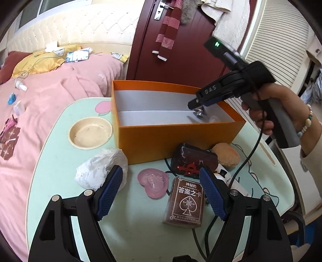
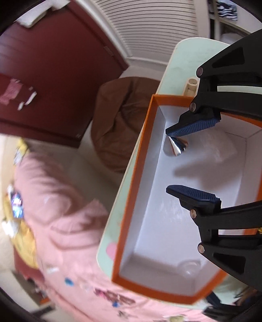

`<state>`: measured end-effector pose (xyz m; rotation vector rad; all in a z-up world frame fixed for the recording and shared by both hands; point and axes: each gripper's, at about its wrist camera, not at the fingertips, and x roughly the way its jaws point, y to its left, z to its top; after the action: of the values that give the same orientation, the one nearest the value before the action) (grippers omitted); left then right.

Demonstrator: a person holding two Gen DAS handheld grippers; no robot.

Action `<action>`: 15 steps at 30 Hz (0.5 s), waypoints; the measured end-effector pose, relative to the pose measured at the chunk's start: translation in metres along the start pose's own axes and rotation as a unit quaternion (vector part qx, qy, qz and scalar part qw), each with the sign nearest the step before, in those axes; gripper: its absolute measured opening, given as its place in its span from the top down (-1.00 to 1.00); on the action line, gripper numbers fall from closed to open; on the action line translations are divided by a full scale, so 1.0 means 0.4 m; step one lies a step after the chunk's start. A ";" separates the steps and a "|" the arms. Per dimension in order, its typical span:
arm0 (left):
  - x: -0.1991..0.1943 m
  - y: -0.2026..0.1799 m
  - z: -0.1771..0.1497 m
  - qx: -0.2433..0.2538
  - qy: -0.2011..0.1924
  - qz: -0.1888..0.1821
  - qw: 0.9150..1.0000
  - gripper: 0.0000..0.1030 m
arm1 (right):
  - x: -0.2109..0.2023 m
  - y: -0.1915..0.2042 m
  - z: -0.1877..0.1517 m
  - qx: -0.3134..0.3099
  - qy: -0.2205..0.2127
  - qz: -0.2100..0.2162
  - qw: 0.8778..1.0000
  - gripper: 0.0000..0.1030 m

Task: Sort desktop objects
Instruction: 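Grasp the silver cone in the box and set it on the table with the right gripper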

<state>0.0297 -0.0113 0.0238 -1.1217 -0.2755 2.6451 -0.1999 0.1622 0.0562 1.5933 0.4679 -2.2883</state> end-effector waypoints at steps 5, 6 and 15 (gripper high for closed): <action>0.004 0.006 0.000 -0.010 0.005 -0.007 1.000 -0.53 | 0.048 0.008 0.023 -0.011 0.035 -0.037 0.999 0.10; 0.004 0.006 0.000 -0.010 0.005 -0.007 1.000 -0.53 | 0.056 0.018 0.024 -0.022 0.041 -0.047 0.998 0.13; 0.001 0.010 -0.001 -0.019 0.005 -0.011 1.000 -0.53 | 0.062 0.019 0.009 -0.020 0.042 -0.002 0.999 0.48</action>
<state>0.0290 -0.0148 0.0222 -1.1379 -0.3359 2.6245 -0.2077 0.1522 0.0332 1.6755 0.5342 -2.2072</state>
